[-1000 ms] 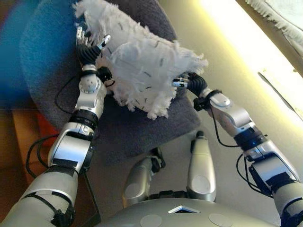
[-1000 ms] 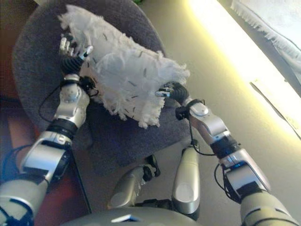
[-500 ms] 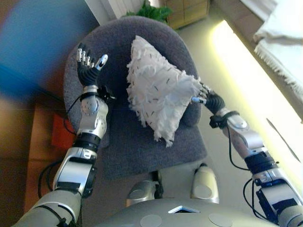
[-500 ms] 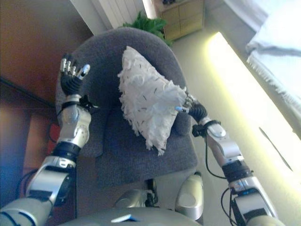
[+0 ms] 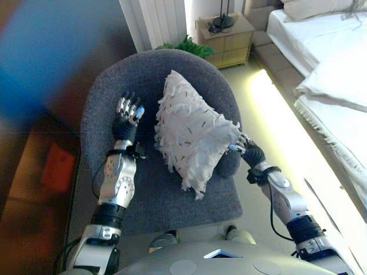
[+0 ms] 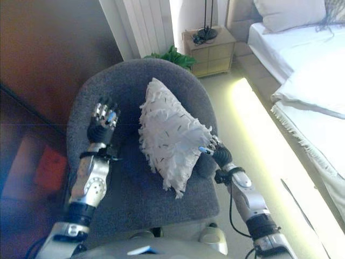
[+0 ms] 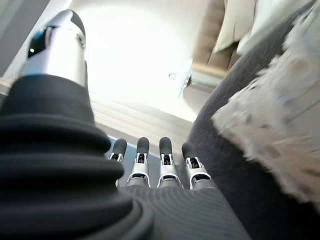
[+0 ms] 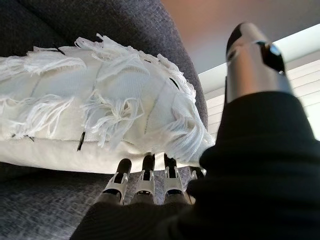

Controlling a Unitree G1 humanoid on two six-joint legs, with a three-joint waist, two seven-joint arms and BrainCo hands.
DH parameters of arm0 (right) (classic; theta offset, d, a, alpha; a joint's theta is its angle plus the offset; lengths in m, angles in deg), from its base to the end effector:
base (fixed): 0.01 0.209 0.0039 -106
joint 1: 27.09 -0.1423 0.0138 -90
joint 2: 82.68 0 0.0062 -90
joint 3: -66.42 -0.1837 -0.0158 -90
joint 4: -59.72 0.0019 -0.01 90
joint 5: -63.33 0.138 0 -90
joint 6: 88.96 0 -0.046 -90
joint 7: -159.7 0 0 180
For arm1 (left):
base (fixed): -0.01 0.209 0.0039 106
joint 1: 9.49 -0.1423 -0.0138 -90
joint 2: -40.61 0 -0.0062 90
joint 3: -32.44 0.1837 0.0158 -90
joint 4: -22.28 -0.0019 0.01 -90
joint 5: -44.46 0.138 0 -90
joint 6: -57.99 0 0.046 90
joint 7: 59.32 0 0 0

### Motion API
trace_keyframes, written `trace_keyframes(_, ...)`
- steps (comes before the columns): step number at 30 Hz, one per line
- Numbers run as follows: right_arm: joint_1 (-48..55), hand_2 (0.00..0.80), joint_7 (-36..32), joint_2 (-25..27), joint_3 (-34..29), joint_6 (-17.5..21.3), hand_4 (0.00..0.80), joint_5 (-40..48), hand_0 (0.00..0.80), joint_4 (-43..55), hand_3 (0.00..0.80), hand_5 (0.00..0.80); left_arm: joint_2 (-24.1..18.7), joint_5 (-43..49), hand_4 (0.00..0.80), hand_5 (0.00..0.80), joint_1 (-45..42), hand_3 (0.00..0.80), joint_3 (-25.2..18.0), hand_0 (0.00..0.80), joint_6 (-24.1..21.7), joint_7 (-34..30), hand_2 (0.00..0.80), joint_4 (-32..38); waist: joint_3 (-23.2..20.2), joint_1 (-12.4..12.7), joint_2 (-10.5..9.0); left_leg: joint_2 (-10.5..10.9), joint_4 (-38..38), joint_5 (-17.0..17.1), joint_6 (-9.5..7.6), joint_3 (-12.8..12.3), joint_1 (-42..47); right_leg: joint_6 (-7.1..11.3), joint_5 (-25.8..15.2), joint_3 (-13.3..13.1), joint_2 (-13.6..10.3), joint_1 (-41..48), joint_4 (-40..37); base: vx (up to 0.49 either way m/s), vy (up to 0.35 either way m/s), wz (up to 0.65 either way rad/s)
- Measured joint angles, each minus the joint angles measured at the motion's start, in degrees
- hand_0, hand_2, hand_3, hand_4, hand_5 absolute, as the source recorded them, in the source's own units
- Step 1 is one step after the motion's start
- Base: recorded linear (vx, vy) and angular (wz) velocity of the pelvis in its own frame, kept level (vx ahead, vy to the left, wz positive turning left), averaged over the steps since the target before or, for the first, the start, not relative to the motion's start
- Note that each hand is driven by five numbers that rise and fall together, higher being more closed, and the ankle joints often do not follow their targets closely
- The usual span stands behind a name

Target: Pick up the cushion and take it to the sofa

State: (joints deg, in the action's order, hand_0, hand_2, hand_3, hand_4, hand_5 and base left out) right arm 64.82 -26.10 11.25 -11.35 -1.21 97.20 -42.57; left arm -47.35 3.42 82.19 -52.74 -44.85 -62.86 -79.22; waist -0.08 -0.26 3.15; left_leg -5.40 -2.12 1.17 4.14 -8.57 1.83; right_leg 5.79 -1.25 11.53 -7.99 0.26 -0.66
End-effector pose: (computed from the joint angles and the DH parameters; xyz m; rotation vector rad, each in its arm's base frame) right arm 0.1844 -0.1902 -0.0026 0.2382 0.3461 0.1849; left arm 0.2053 0.1911 0.0243 -0.4562 -0.0414 -0.0054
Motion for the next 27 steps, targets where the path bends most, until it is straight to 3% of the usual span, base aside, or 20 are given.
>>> trace_keyframes(3, 3.59, 0.000, -2.08, -0.62, -0.47, 1.59, 0.000, 3.69, 0.000, 0.01, 0.000, 0.000, -0.02, -1.01, 0.000, 0.000, -5.48, 0.000, -0.07, 0.000, 2.41, -3.47, 0.000, -0.02, -0.70, 0.95, -1.26, 0.23, -1.58, 0.11, 0.13, -0.17, 1.68, 0.12, -1.96, 0.01, 0.45, 2.76, -4.46, -0.024, -0.054, -0.05)
trace_keyframes(10, 9.79, 0.000, -3.72, -2.13, -0.69, 4.52, 0.000, 11.52, 0.000, -0.43, 0.000, 0.000, -0.25, -1.48, 0.000, 0.000, -14.08, 0.000, -0.03, 0.000, 5.48, -9.45, 0.000, -0.03, -0.48, 1.31, -2.27, 0.39, -2.78, 0.51, 0.47, 0.16, 2.58, 0.11, -1.97, 0.39, 0.53, 3.39, -4.71, -0.027, -0.022, 0.02)
trace_keyframes(18, 9.29, 0.000, -3.00, -0.60, 1.27, 8.20, 0.000, 10.58, 0.000, -0.44, 0.000, 0.000, -3.82, -1.32, 0.000, 0.000, -13.28, 0.000, 1.21, 0.000, 5.16, -6.55, 0.000, 1.26, -0.03, 2.99, -2.18, 0.56, -2.79, 0.96, 0.78, 1.35, 2.01, 0.33, -1.80, 1.31, 0.55, 3.50, -4.74, -0.039, -0.014, 0.07)
trace_keyframes(27, 7.42, 0.000, 0.31, -0.86, 3.01, 8.66, 0.000, 8.72, 0.000, -0.42, 0.000, 0.000, -4.14, -1.38, 0.000, 0.000, -12.44, 0.000, 1.24, 0.000, 5.27, -3.49, 0.000, 3.66, 1.14, 4.44, -2.40, 0.69, -2.79, 1.34, 0.82, 2.40, 1.45, 0.13, -1.89, 1.89, 0.50, 3.54, -4.74, 0.002, -0.005, 0.05)
